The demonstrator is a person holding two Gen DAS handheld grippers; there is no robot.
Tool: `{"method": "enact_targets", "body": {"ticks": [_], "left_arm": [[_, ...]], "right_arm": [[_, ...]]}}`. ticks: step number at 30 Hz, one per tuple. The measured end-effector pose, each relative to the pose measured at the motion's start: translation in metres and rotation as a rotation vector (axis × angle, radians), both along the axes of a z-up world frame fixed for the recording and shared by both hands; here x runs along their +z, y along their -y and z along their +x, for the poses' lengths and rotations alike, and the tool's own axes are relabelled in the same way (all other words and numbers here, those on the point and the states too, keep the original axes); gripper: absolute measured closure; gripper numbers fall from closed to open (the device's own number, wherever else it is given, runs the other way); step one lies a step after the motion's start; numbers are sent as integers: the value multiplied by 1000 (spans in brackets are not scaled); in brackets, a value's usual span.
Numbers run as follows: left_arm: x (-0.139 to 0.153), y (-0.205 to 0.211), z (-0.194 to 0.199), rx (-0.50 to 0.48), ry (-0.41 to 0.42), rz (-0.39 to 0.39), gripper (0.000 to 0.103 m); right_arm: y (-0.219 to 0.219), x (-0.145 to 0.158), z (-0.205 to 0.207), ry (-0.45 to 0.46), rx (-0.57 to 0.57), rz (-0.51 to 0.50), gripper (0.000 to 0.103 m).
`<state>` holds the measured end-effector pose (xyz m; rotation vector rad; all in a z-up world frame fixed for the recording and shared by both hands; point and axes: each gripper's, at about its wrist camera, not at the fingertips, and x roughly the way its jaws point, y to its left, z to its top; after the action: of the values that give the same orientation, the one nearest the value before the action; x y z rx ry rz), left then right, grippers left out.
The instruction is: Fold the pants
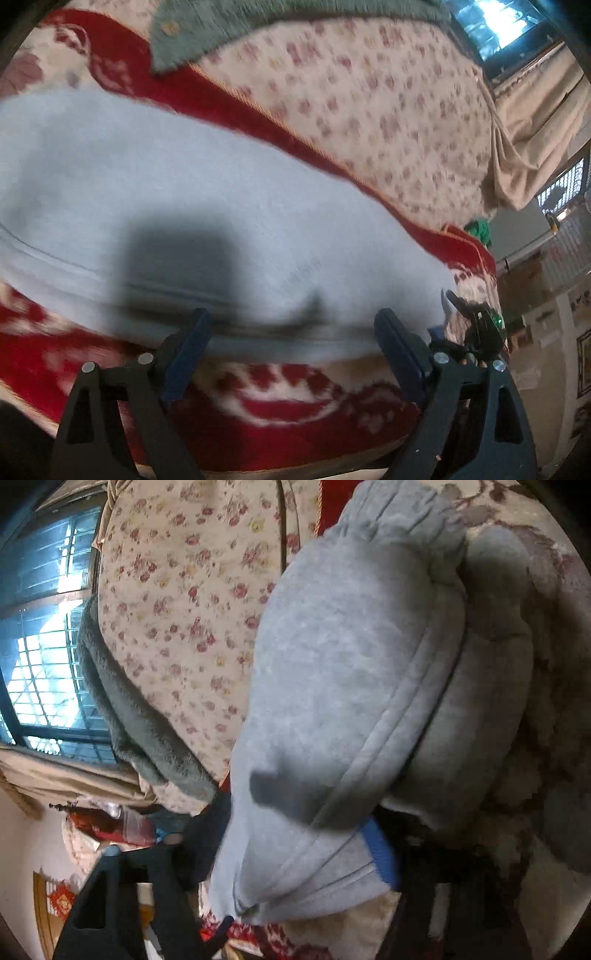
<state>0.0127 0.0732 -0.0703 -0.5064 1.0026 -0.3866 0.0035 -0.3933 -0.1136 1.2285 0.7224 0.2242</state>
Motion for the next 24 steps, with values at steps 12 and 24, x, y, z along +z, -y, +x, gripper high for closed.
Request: {"method": "enact_targets", "body": {"ticks": [12, 24], "left_arm": [[-13, 36, 1, 63, -4, -118, 11], [-45, 20, 37, 256, -119, -423, 0]], "right_arm": [[-4, 54, -4, 201, 65, 26, 88], [-3, 55, -8, 223, 70, 74, 88]]}}
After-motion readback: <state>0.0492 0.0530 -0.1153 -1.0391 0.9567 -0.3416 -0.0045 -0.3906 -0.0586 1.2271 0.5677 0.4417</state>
